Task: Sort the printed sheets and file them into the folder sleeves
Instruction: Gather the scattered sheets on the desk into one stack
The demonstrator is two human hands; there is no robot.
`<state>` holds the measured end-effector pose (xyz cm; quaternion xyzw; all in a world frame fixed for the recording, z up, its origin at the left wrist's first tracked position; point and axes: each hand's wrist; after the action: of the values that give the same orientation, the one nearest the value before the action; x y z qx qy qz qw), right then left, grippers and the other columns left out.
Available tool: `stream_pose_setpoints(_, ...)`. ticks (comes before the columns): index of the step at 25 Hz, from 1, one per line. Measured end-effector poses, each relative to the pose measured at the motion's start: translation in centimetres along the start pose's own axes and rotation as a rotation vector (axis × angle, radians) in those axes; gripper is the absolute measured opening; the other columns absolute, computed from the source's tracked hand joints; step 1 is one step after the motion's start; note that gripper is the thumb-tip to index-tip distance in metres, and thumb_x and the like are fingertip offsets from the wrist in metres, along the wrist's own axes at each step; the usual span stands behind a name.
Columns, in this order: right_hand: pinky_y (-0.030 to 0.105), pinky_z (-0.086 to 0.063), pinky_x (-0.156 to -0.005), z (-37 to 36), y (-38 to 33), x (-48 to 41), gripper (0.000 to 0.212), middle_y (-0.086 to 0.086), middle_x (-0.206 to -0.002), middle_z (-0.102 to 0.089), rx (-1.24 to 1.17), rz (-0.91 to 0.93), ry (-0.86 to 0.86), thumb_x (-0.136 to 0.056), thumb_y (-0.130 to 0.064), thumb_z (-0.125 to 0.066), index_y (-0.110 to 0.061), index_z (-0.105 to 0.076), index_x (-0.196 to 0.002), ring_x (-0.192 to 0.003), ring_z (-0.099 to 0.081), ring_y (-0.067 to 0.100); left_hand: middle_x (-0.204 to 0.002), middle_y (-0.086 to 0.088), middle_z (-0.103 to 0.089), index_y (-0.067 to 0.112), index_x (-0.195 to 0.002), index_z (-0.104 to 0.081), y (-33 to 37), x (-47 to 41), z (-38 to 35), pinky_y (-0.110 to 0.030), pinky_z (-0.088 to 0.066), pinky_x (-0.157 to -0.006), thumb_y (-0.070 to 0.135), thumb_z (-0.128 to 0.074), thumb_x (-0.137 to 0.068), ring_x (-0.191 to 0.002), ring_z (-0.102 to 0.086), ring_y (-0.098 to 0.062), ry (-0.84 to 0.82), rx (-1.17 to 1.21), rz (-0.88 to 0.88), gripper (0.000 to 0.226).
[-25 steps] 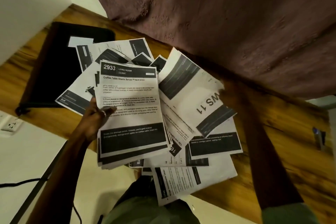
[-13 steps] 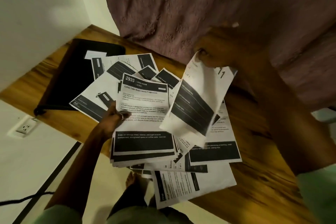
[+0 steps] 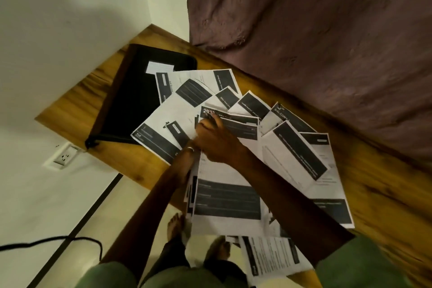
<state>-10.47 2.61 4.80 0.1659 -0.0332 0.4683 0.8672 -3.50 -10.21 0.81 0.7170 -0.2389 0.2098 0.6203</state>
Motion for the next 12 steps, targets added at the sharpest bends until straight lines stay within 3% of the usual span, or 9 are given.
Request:
stream_pose_setpoints(2,0.056,-0.036,-0.105,-1.4,-0.2,0.0,0.016,0.012,-0.117,-0.059,-0.067,-0.084,0.182,-0.080,-0.021,-0.070,-0.018,-0.068,-0.096,-0.119,-0.050,0.033,-0.103,-0.019,-0.070,0.021,-0.108,-0.061,-0.3,-0.3,0.0,-0.035,-0.058,-0.082,0.070,-0.016,-0.099,-0.090,-0.070,-0.028,0.004,0.027,0.061,0.067)
stream_pose_setpoints(3,0.054,-0.037,-0.104,-1.9,-0.3,0.2,0.019,0.012,-0.119,-0.059,-0.096,-0.125,0.255,-0.082,-0.020,-0.066,-0.018,-0.067,-0.102,-0.120,-0.050,0.032,-0.118,-0.018,-0.068,0.027,-0.119,-0.059,-0.1,-0.2,0.1,-0.038,-0.055,-0.090,0.075,-0.014,-0.095,-0.100,-0.068,-0.027,-0.008,0.051,0.061,0.070)
stream_pose_setpoints(5,0.052,-0.038,-0.105,-2.3,-0.9,0.4,0.033,0.014,-0.129,-0.055,-0.129,-0.231,0.351,-0.088,-0.019,-0.056,-0.016,-0.060,-0.120,-0.124,-0.048,0.032,-0.140,-0.012,-0.058,0.032,-0.138,-0.051,0.1,-0.4,0.3,-0.047,-0.043,-0.108,0.081,-0.033,-0.089,-0.123,-0.059,-0.033,-0.030,0.116,0.109,0.071)
stream_pose_setpoints(6,0.050,-0.039,-0.104,-2.3,-1.1,0.6,0.039,0.015,-0.131,-0.054,-0.154,-0.317,0.383,-0.088,-0.019,-0.055,-0.015,-0.057,-0.127,-0.125,-0.049,0.032,-0.143,-0.012,-0.056,0.030,-0.140,-0.049,0.0,-0.7,0.5,-0.050,-0.041,-0.110,0.075,-0.050,-0.087,-0.126,-0.057,-0.034,-0.040,0.106,0.124,0.070)
stream_pose_setpoints(8,0.047,-0.044,-0.101,-2.3,-0.8,1.5,0.051,0.014,-0.132,-0.056,-0.289,-0.534,0.391,-0.082,-0.019,-0.068,-0.013,-0.055,-0.131,-0.123,-0.052,0.032,-0.139,-0.007,-0.055,0.026,-0.143,-0.042,0.2,-0.9,0.5,-0.050,-0.044,-0.108,0.040,-0.070,-0.089,-0.126,-0.054,-0.029,-0.053,-0.029,0.039,0.062)
stream_pose_setpoints(10,0.045,-0.043,-0.103,-2.7,-0.2,3.0,0.059,0.012,-0.135,-0.053,-0.480,-0.745,0.340,-0.082,-0.020,-0.072,-0.016,-0.048,-0.136,-0.126,-0.049,0.031,-0.130,-0.002,-0.057,0.027,-0.136,-0.040,0.2,-1.2,0.1,-0.049,-0.051,-0.100,0.010,-0.072,-0.087,-0.122,-0.056,-0.027,-0.032,-0.165,-0.029,0.061)
stream_pose_setpoints(12,0.044,-0.047,-0.100,-3.4,0.5,4.5,0.053,0.012,-0.134,-0.052,-0.622,-0.902,0.403,-0.086,-0.017,-0.068,-0.016,-0.046,-0.134,-0.124,-0.050,0.030,-0.122,0.002,-0.059,0.029,-0.133,-0.039,0.4,-1.4,-0.2,-0.043,-0.058,-0.088,0.003,-0.070,-0.087,-0.117,-0.060,-0.028,-0.001,-0.217,-0.089,0.062)
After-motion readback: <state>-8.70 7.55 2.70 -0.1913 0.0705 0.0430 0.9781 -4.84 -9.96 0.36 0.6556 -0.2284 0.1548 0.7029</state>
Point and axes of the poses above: each hand's wrist, its own x-axis away from the middle knuckle, its own z-axis out of the back of the hand, y = z × x
